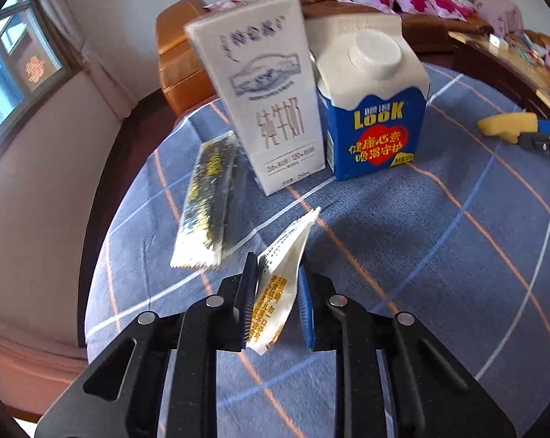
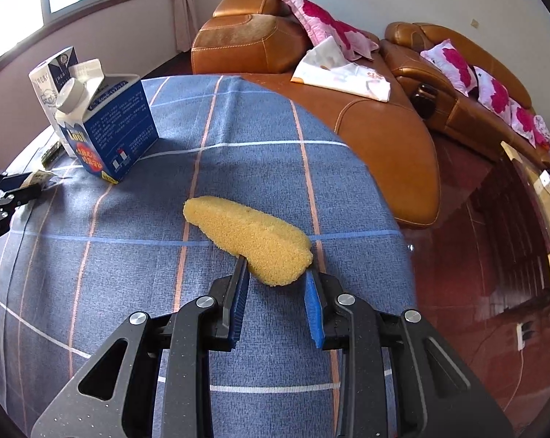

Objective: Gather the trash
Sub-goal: 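Carry the white wrapper and yellow sponge over the bin with both tools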

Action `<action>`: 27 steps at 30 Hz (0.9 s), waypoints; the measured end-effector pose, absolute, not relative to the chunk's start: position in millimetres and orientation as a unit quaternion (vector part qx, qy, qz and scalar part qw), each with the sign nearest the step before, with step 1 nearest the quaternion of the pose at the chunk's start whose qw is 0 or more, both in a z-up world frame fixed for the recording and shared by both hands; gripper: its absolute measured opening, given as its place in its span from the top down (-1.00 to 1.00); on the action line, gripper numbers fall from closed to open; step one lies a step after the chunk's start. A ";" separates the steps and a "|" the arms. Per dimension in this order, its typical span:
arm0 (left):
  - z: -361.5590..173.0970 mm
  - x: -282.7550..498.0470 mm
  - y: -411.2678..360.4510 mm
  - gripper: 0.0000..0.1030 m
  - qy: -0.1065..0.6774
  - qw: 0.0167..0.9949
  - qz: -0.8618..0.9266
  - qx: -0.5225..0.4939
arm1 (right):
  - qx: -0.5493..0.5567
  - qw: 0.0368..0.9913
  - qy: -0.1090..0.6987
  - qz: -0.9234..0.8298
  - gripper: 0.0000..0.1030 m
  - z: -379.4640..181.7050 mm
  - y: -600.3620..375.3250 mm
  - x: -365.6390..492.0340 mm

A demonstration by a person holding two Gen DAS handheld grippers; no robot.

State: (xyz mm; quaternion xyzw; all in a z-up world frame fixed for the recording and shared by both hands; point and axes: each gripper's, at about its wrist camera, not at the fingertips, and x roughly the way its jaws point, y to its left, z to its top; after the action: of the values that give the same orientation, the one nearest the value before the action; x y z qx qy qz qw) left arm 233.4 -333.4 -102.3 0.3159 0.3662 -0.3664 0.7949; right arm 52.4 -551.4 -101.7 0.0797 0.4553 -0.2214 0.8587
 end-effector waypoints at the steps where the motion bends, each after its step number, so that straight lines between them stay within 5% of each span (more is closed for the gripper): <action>1: -98.0 226.2 -328.5 0.61 0.368 0.796 -0.366 0.311 | 0.078 0.860 0.453 -0.223 0.43 -99.3 -548.8 51.2; 27: -56.7 125.9 -197.6 0.62 0.410 0.829 -0.315 0.212 | 0.026 0.892 0.422 -0.161 0.43 -56.5 -418.4 36.1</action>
State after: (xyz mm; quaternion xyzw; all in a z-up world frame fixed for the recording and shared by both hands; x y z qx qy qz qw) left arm 125.9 -197.6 -56.7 0.2124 0.4095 -0.3150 0.8294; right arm 36.0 -418.4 -56.5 0.0258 0.4219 -0.1605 0.8919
